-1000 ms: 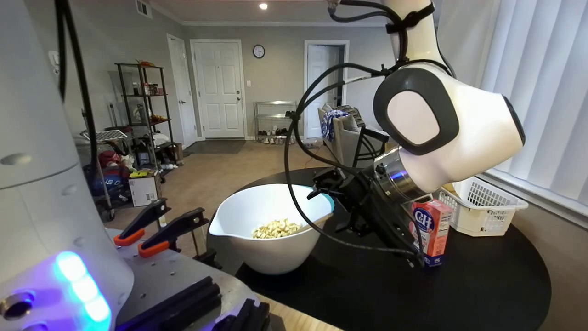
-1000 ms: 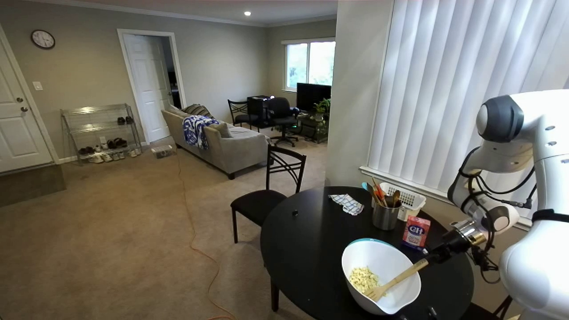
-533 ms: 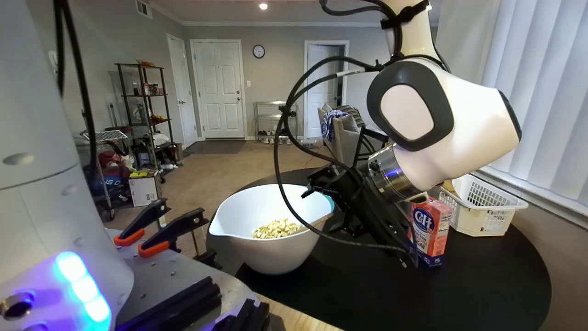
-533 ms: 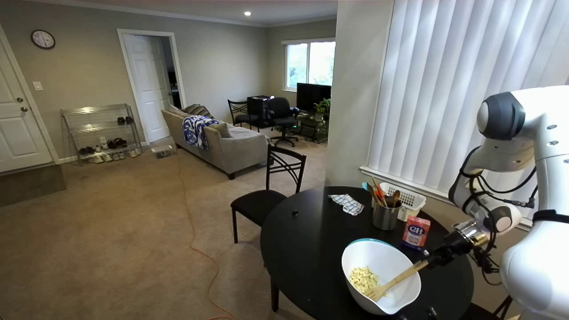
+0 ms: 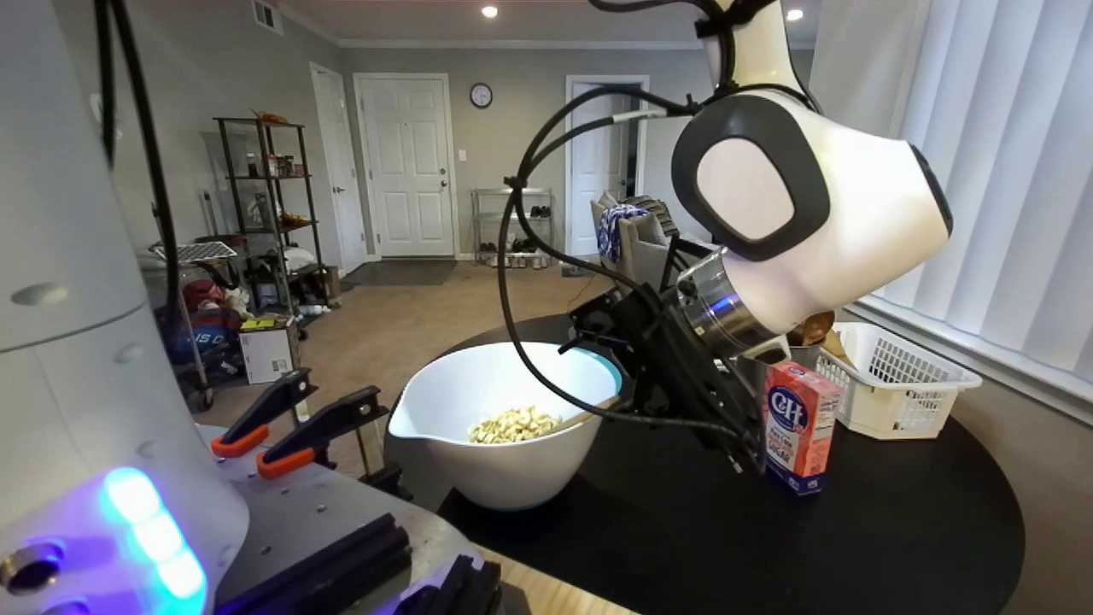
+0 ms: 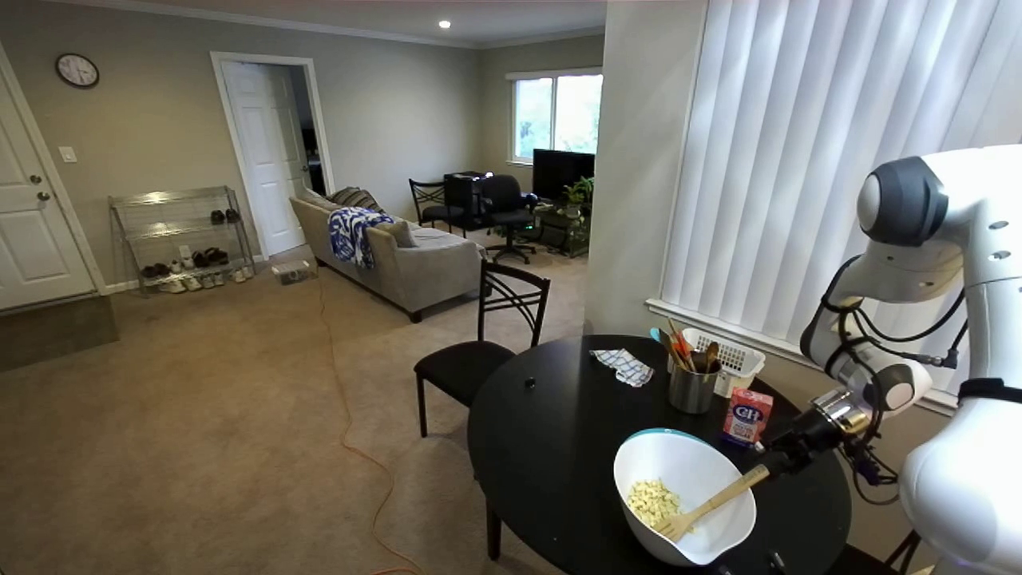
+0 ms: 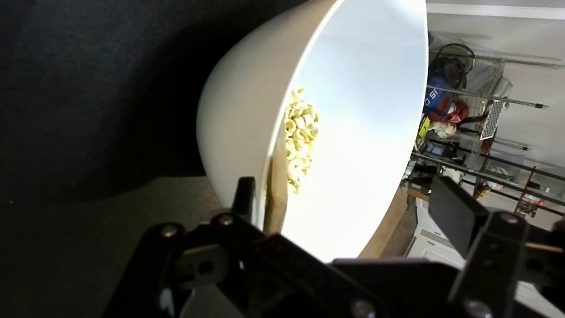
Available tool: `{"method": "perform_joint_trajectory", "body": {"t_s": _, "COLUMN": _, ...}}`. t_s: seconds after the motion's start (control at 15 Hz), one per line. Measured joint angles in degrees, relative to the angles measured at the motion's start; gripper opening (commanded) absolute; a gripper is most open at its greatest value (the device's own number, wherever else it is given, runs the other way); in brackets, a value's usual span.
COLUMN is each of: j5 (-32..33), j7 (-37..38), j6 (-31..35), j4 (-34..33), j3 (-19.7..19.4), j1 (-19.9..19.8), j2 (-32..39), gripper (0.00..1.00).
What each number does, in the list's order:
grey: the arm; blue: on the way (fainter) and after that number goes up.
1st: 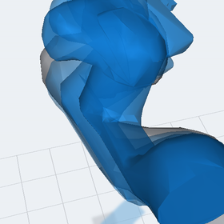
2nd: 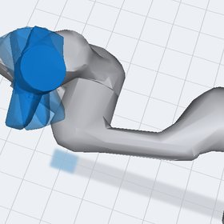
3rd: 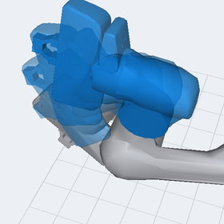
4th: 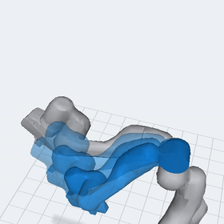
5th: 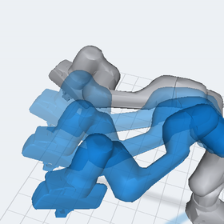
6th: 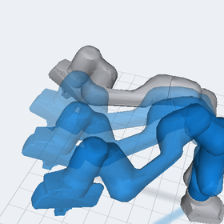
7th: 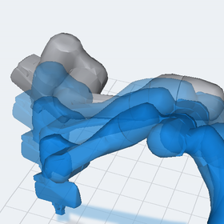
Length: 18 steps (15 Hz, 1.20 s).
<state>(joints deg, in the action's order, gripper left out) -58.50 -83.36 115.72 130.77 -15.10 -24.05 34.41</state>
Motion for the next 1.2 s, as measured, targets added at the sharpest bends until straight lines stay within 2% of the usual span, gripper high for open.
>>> {"method": "perform_joint_trajectory", "body": {"t_s": 0.4, "j5": 0.00, "j7": 2.87, "j6": 0.59, "j4": 0.00, "j3": 0.48, "j1": 1.23, "j2": 0.08, "gripper": 1.00}}
{"method": "perform_joint_trajectory", "body": {"t_s": 1.2, "j5": 0.00, "j7": 3.07, "j6": 0.70, "j4": -0.10, "j3": 0.59, "j1": 1.16, "j2": 1.16, "gripper": 1.00}}
